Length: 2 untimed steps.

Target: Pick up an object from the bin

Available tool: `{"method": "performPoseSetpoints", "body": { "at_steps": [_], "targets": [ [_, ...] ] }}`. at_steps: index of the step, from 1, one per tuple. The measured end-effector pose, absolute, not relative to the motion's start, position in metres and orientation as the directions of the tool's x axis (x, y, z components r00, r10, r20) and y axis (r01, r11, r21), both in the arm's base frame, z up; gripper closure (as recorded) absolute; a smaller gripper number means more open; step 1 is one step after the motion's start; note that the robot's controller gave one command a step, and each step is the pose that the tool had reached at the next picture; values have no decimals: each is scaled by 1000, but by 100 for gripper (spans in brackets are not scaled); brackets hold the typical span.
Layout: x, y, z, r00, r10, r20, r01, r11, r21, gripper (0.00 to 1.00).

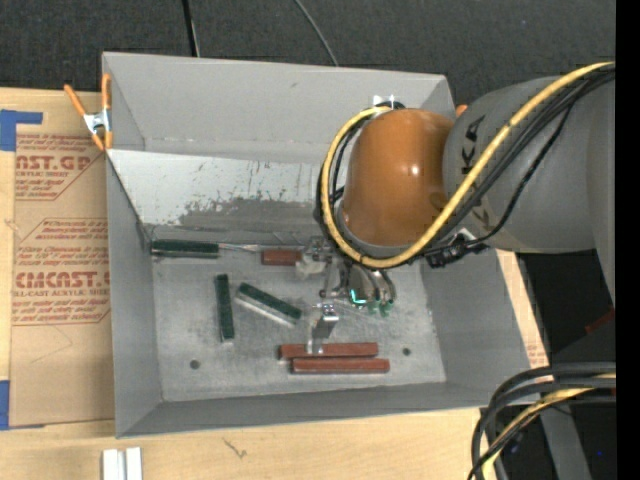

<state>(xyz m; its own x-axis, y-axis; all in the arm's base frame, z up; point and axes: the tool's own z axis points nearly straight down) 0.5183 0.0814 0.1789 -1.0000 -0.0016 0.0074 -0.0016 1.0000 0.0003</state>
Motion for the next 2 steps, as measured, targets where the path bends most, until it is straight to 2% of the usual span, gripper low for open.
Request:
{"method": "performPoseSetpoints", "body": {
  "at_steps": [1, 2],
  "targets": [
    [520, 81, 183, -1000, -1, 0, -1, 1000, 1, 0],
    [536, 73, 81, -996, 80, -41, 79, 997, 10, 100]
  ]
}}
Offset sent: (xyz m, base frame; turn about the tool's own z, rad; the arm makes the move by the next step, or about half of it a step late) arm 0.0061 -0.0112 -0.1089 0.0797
